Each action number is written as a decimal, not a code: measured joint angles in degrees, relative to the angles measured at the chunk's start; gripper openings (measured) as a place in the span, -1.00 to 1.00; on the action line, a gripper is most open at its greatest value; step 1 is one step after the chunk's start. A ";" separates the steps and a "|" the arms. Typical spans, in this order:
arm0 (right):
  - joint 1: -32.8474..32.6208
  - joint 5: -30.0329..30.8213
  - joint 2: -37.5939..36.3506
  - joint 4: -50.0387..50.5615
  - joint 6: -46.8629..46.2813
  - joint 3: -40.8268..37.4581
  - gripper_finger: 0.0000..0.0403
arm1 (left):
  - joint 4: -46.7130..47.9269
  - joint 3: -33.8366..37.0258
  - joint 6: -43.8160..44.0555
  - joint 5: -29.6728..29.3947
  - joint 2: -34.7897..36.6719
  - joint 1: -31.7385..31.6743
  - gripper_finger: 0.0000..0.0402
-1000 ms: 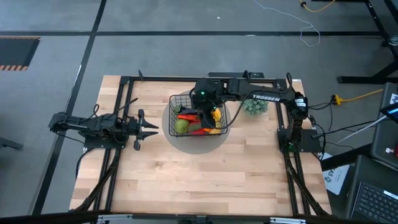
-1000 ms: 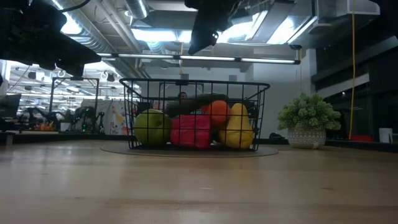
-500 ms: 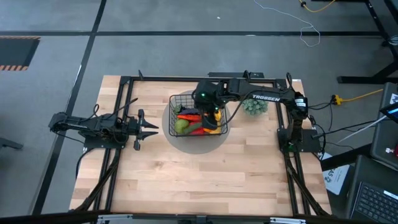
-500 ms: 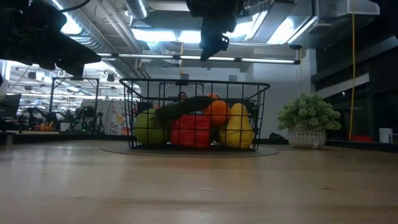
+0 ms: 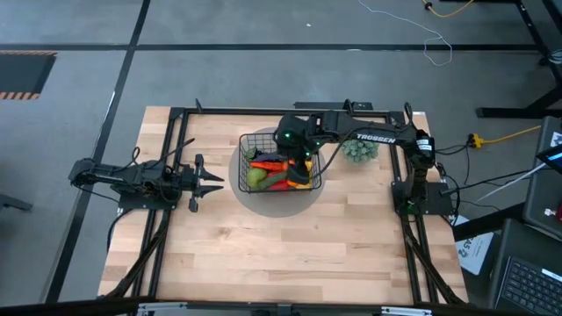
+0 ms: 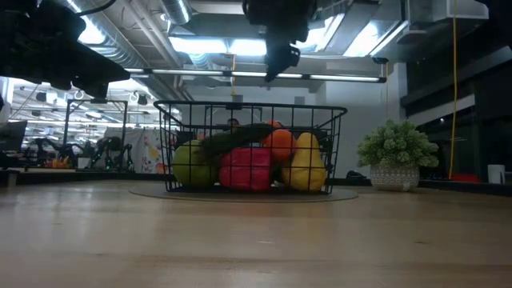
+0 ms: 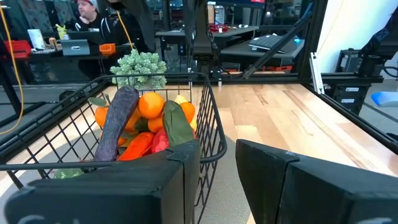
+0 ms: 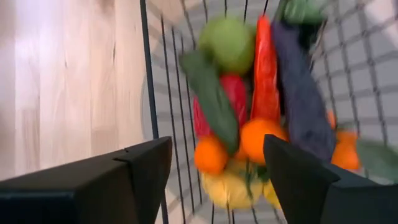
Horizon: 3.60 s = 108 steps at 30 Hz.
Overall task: Build produce basket
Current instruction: Return to Home Position
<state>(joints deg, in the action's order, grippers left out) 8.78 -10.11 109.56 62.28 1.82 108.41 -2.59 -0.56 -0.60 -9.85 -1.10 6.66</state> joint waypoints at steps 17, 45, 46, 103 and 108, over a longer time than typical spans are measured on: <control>-0.52 0.13 -7.34 9.26 -2.56 -0.01 0.19 | 0.00 0.00 0.00 0.00 -0.02 0.01 -0.53; -15.02 13.61 -44.52 -8.65 -7.40 -33.15 0.19 | 0.00 0.00 -0.02 0.00 0.00 0.00 -0.53; -15.02 13.63 -46.86 -10.95 -7.58 -36.13 0.19 | 0.01 0.00 -0.02 0.00 -0.02 0.02 -0.53; -14.99 22.98 -102.89 -65.85 0.82 -108.03 0.19 | 0.00 0.00 -0.07 -0.09 -0.01 0.01 -0.53; -14.99 22.99 -102.86 -65.61 -3.55 -108.02 0.19 | 0.02 0.00 -0.05 -0.11 0.00 0.02 -0.53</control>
<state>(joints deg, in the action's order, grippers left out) -6.22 12.88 6.70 -3.33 -1.73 0.40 -2.57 -0.56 -0.65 -9.96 -1.10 6.68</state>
